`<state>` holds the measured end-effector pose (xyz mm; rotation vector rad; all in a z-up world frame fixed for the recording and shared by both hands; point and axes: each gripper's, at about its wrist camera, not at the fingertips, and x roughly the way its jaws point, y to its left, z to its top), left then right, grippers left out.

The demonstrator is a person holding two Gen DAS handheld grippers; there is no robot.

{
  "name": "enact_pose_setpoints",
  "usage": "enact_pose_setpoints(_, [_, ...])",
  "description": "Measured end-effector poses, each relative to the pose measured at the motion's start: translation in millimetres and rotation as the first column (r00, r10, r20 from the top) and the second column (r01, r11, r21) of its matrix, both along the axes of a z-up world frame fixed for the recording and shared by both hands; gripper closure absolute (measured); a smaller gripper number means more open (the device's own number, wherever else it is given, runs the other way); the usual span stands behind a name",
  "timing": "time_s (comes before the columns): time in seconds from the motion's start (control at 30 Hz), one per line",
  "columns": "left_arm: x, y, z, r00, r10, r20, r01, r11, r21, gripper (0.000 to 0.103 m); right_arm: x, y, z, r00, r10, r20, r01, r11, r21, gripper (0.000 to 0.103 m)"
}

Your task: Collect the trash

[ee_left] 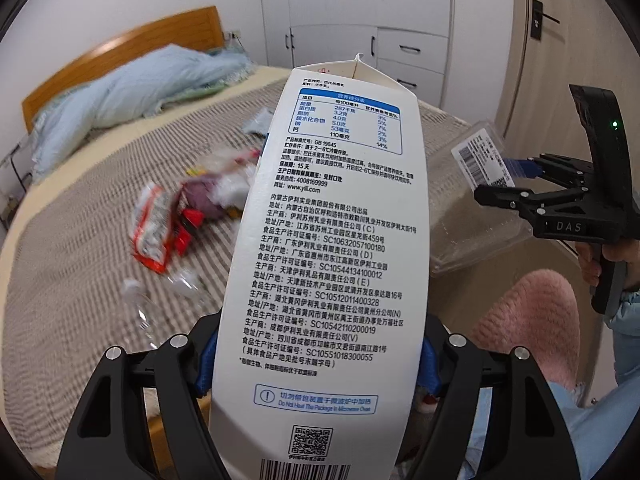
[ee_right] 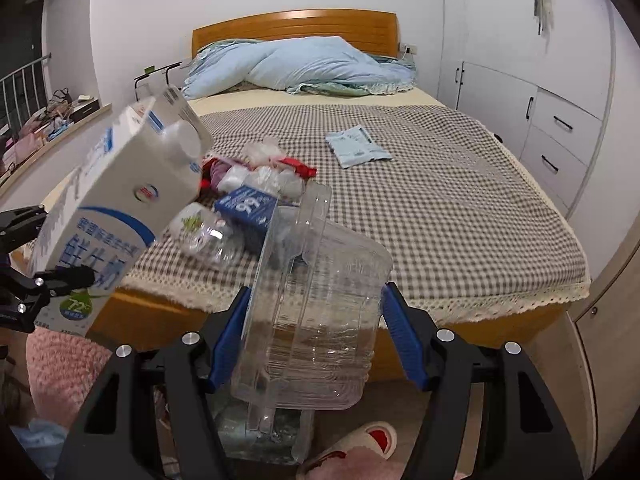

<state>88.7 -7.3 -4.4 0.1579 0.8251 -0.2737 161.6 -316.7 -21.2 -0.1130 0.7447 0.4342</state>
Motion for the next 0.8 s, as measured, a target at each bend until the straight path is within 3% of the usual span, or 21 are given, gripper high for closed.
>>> enact_pose_setpoints(0.4, [-17,-9,-52,0.994,-0.008,-0.110,0.008,1.000,0.000,0.031,-26,-7,-37,0.996,0.060,-0.059,-0.061,0.998,-0.006,0.039])
enact_pose_setpoints(0.8, [-27,-30,-98,0.979,-0.100,-0.179,0.111,0.992,0.055,0.031,-40,-8,-76,0.988,0.048,-0.149,-0.053,0.998,-0.029,0.039])
